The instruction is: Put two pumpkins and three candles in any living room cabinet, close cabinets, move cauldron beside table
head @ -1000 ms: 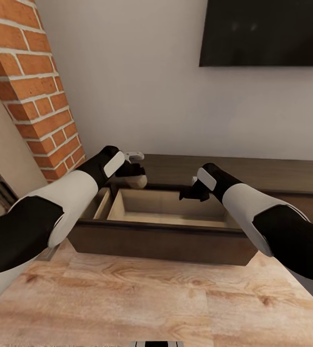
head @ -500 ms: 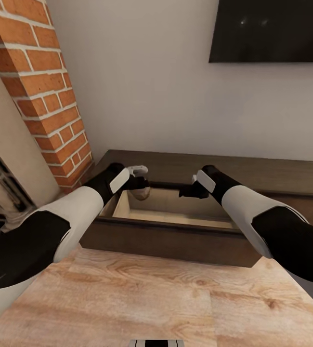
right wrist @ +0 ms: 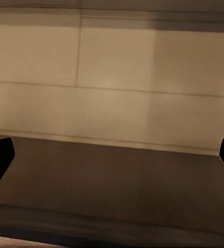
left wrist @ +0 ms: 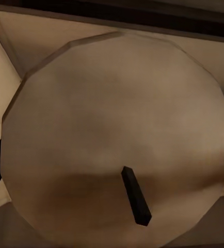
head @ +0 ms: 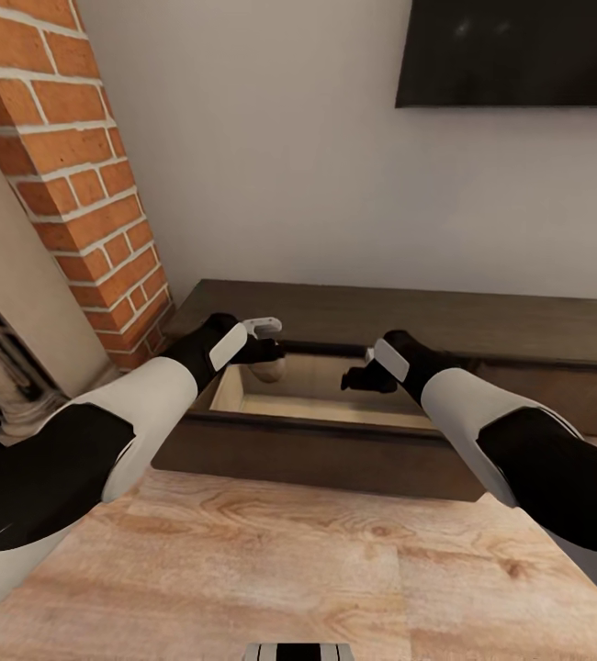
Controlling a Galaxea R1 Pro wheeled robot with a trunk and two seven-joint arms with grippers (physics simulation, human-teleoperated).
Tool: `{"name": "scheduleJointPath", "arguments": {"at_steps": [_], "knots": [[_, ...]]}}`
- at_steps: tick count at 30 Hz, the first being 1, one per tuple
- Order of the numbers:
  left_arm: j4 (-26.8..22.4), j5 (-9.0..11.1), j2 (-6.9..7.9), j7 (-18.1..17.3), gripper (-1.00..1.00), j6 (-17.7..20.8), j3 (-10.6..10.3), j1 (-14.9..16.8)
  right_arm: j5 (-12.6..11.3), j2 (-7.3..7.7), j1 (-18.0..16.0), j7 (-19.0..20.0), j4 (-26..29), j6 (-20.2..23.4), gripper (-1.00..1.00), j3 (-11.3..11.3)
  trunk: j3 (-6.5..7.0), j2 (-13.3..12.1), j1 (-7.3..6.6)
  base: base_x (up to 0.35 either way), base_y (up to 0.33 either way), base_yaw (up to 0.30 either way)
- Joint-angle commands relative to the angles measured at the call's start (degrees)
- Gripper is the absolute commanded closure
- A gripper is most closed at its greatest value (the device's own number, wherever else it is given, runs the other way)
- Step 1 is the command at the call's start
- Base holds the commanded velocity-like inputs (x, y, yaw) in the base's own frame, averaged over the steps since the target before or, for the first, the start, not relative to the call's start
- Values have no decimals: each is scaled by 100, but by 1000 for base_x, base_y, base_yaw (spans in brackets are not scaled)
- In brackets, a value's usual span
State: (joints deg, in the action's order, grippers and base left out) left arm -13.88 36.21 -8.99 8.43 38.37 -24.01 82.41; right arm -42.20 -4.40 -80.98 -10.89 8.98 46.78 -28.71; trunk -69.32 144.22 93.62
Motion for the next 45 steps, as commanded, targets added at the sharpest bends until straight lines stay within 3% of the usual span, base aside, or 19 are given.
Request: {"name": "scheduleJointPath", "arguments": {"at_steps": [1, 12, 22, 27, 30, 34, 45], "knots": [[-11, 47, 3, 36, 100, 22, -34, 3, -60, 1, 0, -44, 7, 18, -100, -33, -14, 2, -2, 0, 0, -78], [0, 47, -19, 36, 100, 13, -34, -4, -54, 1, 197, -32, 7, -10, -100, -38, -86, 2, -2, 150, 76, -44], [302, 45, -64, 36, 100, -21, -34, -107, -51, 1, 281, -27, 7, -282, -100, -38, -155, 2, -2, 72, 33, -1], [322, 46, -90, 5, 100, -33, -36, -304, -51, 1, 324, -27, 7, -307, -100, -41, -160, 2, -2, 44, 22, 0], [323, 47, -99, -65, 100, -179, -34, -356, -51, -5, 333, -27, 7, -309, -100, -45, -161, 2, -2, 8, 4, 0], [463, 44, -101, -163, 100, -721, -37, -381, -55, -20, 430, -19, 9, -318, -100, -47, -161, 2, -2, 1, 1, 0], [581, 43, -101, -175, 100, -867, -58, -384, -52, -26, 502, -21, 16, -399, -100, -47, -161, 2, -2, 0, 0, 0]]}}
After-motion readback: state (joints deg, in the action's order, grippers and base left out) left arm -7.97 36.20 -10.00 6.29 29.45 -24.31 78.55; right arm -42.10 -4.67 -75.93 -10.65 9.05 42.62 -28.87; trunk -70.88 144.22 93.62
